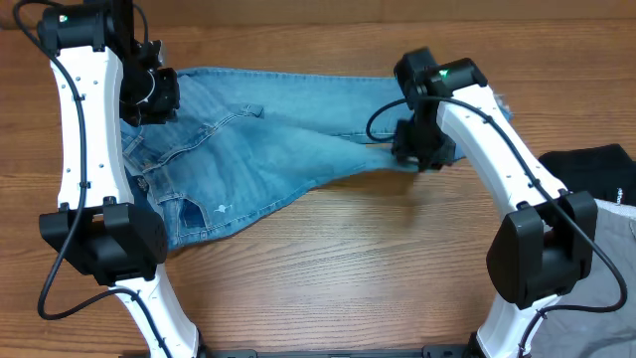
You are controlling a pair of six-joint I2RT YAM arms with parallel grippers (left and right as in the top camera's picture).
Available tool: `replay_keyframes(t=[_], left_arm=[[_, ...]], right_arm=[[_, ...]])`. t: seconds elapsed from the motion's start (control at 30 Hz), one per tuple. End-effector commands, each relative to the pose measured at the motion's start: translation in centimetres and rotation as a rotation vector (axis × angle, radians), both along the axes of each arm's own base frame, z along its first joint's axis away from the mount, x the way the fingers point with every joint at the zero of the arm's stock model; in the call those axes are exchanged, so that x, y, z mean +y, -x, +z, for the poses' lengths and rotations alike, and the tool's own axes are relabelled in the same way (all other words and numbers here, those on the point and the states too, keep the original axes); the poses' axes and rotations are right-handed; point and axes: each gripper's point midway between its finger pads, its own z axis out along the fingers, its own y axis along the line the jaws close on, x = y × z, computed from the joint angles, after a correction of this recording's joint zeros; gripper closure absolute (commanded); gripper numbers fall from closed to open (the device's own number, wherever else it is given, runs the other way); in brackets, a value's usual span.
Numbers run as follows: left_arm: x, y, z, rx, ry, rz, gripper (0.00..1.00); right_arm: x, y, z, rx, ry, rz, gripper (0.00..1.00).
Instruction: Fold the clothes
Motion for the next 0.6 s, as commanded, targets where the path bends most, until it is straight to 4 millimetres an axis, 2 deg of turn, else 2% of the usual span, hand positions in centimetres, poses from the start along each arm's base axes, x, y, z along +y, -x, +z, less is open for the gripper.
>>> replay_keyframes(t=[0.0, 0.13, 0.2, 0.4, 0.53, 0.57], left_arm=[[-0.4, -0.2, 0.9, -0.027, 0.004, -0.011, 0.77], [-0.5, 0.2, 0.8, -0.012, 0.006, -0.014, 0.77], [-0.5, 0.2, 0.8, -0.011, 0.007, -0.009, 0.77], [-0.5, 0.2, 0.8, -0.011, 0.007, -0.01, 0.76], [-0.5, 0.2, 0.8, -0.011, 0.006, -0.011, 0.76], [-0.5, 0.2, 0.8, -0.011, 0.006, -0.011, 0.75]], right_arm=[[-1.9, 0.0, 0.1, -0.003, 0.063, -0.001, 0.84], [-3.8, -0.5, 0.1, 0.001, 0.044, -0.065, 0.84], [-4.8, 0.8, -0.2, 0.058, 0.058, -0.084, 0.89], [-7.2, 4.3, -3.1, 0.198, 0.094, -0.124, 0.91], [-7.8, 3.2, -2.9, 0.139, 0.069, -0.153, 0.91], [-7.3, 2.2, -2.3, 0.082, 0.015, -0.143, 0.83]])
